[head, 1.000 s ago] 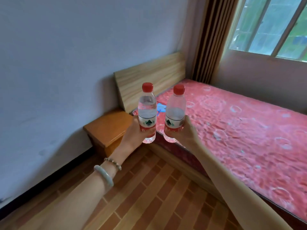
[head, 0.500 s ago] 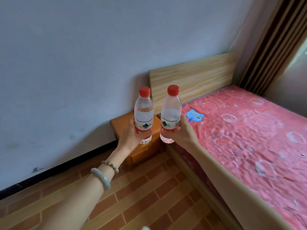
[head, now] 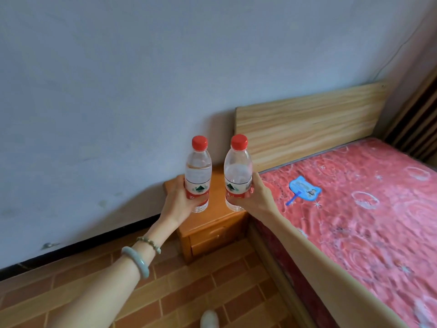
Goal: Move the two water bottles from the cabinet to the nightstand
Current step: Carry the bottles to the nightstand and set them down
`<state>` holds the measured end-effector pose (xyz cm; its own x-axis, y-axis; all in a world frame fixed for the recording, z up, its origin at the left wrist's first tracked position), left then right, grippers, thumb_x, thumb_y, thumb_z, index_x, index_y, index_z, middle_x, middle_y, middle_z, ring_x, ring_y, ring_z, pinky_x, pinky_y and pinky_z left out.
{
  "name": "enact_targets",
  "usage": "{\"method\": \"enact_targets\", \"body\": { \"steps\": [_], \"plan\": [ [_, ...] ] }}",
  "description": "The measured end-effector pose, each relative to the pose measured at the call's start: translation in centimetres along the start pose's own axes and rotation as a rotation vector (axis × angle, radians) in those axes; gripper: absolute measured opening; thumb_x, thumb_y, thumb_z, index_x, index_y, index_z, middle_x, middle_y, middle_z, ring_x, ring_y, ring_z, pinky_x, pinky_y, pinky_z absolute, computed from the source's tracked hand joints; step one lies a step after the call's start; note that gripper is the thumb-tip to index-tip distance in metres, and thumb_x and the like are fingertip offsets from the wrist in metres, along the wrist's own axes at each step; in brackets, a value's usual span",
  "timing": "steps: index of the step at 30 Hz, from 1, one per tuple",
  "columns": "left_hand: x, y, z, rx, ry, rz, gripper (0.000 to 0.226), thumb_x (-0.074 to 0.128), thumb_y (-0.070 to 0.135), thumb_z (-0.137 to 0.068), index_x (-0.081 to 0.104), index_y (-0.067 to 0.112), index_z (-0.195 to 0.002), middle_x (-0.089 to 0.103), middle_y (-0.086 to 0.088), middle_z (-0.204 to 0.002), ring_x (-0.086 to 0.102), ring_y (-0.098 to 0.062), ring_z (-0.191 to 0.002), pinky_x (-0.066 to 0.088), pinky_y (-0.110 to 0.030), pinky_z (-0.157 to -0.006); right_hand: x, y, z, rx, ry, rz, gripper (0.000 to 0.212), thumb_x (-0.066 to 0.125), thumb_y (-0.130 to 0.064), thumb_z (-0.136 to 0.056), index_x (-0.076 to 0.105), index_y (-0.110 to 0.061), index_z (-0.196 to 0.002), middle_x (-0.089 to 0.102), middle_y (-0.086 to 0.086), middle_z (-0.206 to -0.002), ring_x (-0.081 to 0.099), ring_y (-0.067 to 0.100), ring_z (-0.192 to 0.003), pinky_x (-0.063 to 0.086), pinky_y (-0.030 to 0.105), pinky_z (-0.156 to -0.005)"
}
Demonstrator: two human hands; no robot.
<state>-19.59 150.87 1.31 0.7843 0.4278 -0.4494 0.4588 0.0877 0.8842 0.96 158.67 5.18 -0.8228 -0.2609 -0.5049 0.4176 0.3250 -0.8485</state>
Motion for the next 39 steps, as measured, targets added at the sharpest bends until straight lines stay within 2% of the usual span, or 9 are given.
{"method": "enact_targets", "body": {
  "steps": [3,9,13,16,19,23,30,33,39],
  "plan": [
    [0.2,-1.7,-4.2,-0.011,0.013,0.0,0.066,0.078,0.05,-0.064,0.044,0.026,-0.115,0.063,0.005,-0.11,0.063,-0.013,-0.1,0.057,-0.042,-0.079,1.5,0.8,-4.6,-0.011,-0.036,-0.015,0.066,0.084,-0.022,-0.06,0.047,-0.016,-0.114,0.063,-0.001,-0.102,0.059,0.011,-0.086,0.042,0.005,-0.06],
    [1.2,-4.5,-9.7,-0.054,0.065,0.038,0.063,0.08,0.03,-0.069,0.046,0.018,-0.12,0.061,0.0,-0.113,0.061,-0.012,-0.102,0.056,-0.03,-0.08,4.4,3.5,-12.0,0.015,-0.104,-0.025,0.072,0.083,-0.028,-0.06,0.043,-0.022,-0.119,0.062,-0.002,-0.106,0.061,0.011,-0.092,0.055,0.03,-0.073],
    [2.2,-6.9,-12.4,-0.116,0.124,0.067,0.06,0.08,0.024,-0.069,0.044,0.02,-0.117,0.06,0.001,-0.11,0.06,-0.009,-0.098,0.05,-0.015,-0.076,6.5,5.9,-16.6,0.02,-0.134,-0.008,0.07,0.083,-0.032,-0.057,0.043,-0.026,-0.114,0.062,-0.002,-0.104,0.061,0.009,-0.09,0.056,0.028,-0.071],
    [3.3,-8.5,-14.5,-0.15,0.158,0.11,0.06,0.081,0.027,-0.068,0.044,0.023,-0.116,0.059,0.004,-0.109,0.061,-0.008,-0.098,0.054,-0.022,-0.079,8.2,7.2,-19.8,0.008,-0.192,-0.014,0.065,0.084,-0.023,-0.061,0.041,-0.028,-0.11,0.062,-0.002,-0.1,0.061,0.003,-0.086,0.05,0.012,-0.063],
    [4.5,-10.3,-16.6,-0.189,0.185,0.123,0.061,0.081,0.028,-0.069,0.045,0.022,-0.118,0.06,0.002,-0.111,0.062,-0.011,-0.102,0.056,-0.028,-0.081,9.8,9.1,-22.9,0.01,-0.276,-0.026,0.065,0.083,-0.022,-0.061,0.041,-0.028,-0.11,0.063,-0.002,-0.098,0.062,0.004,-0.083,0.052,0.012,-0.063],
    [6.1,-12.4,-19.6,-0.266,0.249,0.113,0.059,0.08,0.025,-0.07,0.043,0.026,-0.115,0.061,0.003,-0.11,0.062,-0.01,-0.1,0.056,-0.03,-0.081,11.4,12.0,-26.9,0.014,-0.346,0.011,0.07,0.084,-0.021,-0.062,0.041,-0.022,-0.118,0.061,-0.003,-0.103,0.058,0.007,-0.085,0.042,0.001,-0.061],
    [9.5,-19.3,-22.7,-0.382,0.286,0.087,0.067,0.083,0.033,-0.066,0.043,0.022,-0.118,0.06,0.002,-0.112,0.061,-0.01,-0.101,0.055,-0.03,-0.08,15.9,18.3,-31.6,0.024,-0.42,0.012,0.068,0.084,-0.022,-0.061,0.044,-0.019,-0.116,0.056,-0.005,-0.101,0.056,0.009,-0.088,0.041,0.006,-0.06],
    [11.4,-23.3,-23.1,-0.437,0.306,0.107,0.068,0.084,0.028,-0.066,0.042,0.025,-0.12,0.06,0.006,-0.113,0.06,-0.006,-0.1,0.051,-0.023,-0.081,18.6,22.2,-32.6,0.048,-0.43,-0.01,0.069,0.084,-0.024,-0.061,0.043,-0.021,-0.116,0.058,-0.006,-0.103,0.056,0.008,-0.088,0.042,0.004,-0.061],
    [16.1,-33.0,-23.6,-0.486,0.333,0.126,0.069,0.085,0.024,-0.066,0.042,0.019,-0.121,0.057,0.013,-0.108,0.059,-0.003,-0.099,0.051,-0.024,-0.083,25.6,31.4,-33.3,0.095,-0.473,-0.024,0.071,0.083,-0.026,-0.061,0.04,-0.025,-0.118,0.058,-0.007,-0.104,0.056,0.008,-0.089,0.041,0.008,-0.066]
  ]
}}
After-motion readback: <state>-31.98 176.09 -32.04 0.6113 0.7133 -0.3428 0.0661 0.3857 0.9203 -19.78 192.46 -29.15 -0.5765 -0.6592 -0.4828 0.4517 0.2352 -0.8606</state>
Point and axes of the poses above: each hand's wrist, its own z-axis away from the middle knuckle, its own x-axis out of the palm, y = z × x, the point moved 9 cm from there along -z, towards the middle knuckle
